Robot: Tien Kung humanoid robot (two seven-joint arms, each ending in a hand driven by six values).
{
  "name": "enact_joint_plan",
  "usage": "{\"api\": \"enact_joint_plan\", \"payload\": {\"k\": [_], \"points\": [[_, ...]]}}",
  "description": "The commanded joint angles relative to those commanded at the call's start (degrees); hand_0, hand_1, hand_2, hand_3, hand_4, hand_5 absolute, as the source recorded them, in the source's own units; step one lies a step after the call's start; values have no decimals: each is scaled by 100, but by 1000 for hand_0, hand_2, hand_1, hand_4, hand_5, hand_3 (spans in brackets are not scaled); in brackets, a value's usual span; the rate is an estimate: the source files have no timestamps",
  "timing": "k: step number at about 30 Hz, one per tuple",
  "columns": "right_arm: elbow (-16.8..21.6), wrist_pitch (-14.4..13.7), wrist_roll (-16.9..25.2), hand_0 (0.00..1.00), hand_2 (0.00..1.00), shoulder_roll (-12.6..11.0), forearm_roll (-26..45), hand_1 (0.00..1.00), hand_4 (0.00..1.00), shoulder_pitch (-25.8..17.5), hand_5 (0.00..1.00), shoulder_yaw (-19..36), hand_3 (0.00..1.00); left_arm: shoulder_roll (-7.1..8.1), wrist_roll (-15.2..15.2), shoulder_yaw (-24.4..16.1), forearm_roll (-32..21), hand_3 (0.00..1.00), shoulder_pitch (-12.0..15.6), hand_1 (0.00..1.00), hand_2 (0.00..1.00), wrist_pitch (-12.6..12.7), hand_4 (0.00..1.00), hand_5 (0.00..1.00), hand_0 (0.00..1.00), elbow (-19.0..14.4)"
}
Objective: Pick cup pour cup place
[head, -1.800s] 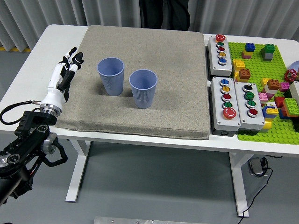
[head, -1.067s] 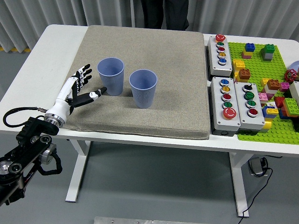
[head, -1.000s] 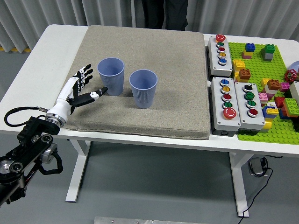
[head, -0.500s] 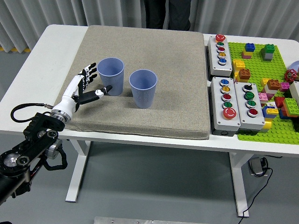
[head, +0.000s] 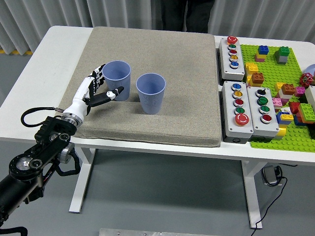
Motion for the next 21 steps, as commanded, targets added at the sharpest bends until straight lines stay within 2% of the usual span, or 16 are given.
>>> {"api": "enact_joint_plan", "payload": {"k": [13, 21], "points": [[1, 9, -1, 696, 593, -4, -43, 633, 2, 22, 250, 21, 593, -167, -22, 16, -60, 998, -146, 954, 998, -9, 870, 199, 961, 232], [2, 10, -7, 696, 593, -7, -38, 633, 2, 46, 247, 9, 593, -163, -12, 180, -107, 998, -236, 953, 998, -9, 871, 204, 960, 308]]}}
